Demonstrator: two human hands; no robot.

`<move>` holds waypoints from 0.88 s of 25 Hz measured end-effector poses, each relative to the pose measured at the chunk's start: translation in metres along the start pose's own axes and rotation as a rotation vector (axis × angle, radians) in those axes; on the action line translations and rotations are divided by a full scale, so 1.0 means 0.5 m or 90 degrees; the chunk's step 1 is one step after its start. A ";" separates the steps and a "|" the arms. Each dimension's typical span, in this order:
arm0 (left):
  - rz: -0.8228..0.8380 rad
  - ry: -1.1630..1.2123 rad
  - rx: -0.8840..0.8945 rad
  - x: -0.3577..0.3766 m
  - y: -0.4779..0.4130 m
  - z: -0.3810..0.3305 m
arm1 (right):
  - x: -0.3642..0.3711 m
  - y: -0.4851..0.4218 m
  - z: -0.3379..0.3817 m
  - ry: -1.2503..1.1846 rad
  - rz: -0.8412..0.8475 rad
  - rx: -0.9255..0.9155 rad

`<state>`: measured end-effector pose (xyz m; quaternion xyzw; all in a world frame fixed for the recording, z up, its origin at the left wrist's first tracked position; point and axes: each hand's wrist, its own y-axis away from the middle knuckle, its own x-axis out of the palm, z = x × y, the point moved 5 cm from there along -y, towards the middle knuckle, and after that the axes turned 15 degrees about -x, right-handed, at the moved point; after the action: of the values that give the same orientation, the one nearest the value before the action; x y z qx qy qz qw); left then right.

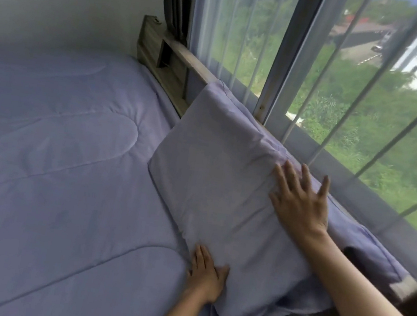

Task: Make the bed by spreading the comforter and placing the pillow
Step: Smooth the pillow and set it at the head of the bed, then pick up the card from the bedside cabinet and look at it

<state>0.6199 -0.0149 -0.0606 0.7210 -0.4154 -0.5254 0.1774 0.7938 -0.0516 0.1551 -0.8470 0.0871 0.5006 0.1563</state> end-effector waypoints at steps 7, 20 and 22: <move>0.077 -0.135 0.180 -0.030 0.153 0.080 | -0.086 0.231 -0.044 -0.106 0.200 0.393; -0.063 0.032 0.539 -0.025 0.552 0.134 | -0.331 0.681 0.344 -0.532 -0.123 0.559; -0.004 0.035 0.581 0.043 0.628 0.122 | -0.349 0.782 0.365 -0.537 -0.156 0.633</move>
<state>0.4374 -0.2064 0.1201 0.7406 -0.5972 -0.2698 -0.1488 0.4408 -0.3547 0.1562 -0.4091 0.1426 0.6679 0.6051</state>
